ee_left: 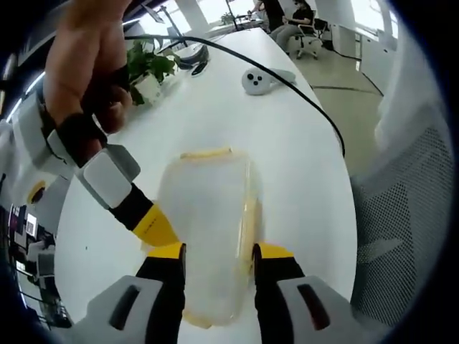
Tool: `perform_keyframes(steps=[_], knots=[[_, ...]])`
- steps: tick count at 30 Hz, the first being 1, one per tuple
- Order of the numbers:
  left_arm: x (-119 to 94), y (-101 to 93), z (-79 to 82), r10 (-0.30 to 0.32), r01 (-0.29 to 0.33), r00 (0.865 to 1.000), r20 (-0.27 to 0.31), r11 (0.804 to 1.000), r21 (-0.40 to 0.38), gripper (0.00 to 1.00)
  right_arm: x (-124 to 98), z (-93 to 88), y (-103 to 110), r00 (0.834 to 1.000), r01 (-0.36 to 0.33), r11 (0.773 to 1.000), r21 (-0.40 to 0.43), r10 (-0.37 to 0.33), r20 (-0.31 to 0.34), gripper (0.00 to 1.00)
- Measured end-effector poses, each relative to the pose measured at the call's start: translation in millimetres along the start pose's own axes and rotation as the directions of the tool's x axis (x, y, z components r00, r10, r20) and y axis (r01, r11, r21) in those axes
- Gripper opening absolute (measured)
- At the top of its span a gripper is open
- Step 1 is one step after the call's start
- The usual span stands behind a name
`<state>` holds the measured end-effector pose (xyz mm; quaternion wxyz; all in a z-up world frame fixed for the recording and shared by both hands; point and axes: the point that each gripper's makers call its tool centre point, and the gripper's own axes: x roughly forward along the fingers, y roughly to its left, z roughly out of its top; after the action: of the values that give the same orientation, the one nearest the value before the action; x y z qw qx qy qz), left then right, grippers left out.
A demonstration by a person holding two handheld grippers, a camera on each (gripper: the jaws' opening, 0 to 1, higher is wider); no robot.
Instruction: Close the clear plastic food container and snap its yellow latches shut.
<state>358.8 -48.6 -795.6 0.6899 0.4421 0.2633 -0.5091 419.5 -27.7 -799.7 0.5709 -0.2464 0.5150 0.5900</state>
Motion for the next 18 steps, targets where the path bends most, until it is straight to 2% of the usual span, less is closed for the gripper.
perform_keyframes(steps=[3,8,10,12,13,16,18], knots=[[0,-0.2,0.9,-0.001,0.001,1.000,-0.005,1.000,0.003,0.38,-1,-0.3,0,1.000,0.012,1.000,0.002,-0.012,-0.001,0.33],[-2,0.9,2.7,-0.011,0.012,1.000,0.007,0.999,-0.034,0.38,-3,0.0,0,0.999,0.043,0.999,0.005,-0.043,0.002,0.33],[-3,0.2,3.2,-0.015,0.015,1.000,0.009,0.999,-0.037,0.37,-6,-1.9,1,0.998,0.063,0.998,-0.019,-0.064,-0.015,0.33],[-3,-2.9,3.5,-0.012,0.012,1.000,-0.001,1.000,0.006,0.36,-10,-1.6,-2,0.996,0.093,0.995,-0.021,-0.093,-0.009,0.34],[-3,-5.8,4.9,-0.018,0.018,1.000,0.002,1.000,0.015,0.36,-13,1.9,-3,0.995,0.099,0.995,-0.015,-0.099,0.013,0.35],[-4,-8.1,8.3,-0.036,0.037,0.999,0.017,0.999,-0.024,0.39,-19,1.8,-2,0.993,0.114,0.993,-0.022,-0.114,0.022,0.37],[-5,-7.7,8.0,-0.038,0.039,0.999,0.017,0.999,-0.023,0.39,-20,-0.2,-2,0.993,0.119,0.993,-0.026,-0.118,0.020,0.38]])
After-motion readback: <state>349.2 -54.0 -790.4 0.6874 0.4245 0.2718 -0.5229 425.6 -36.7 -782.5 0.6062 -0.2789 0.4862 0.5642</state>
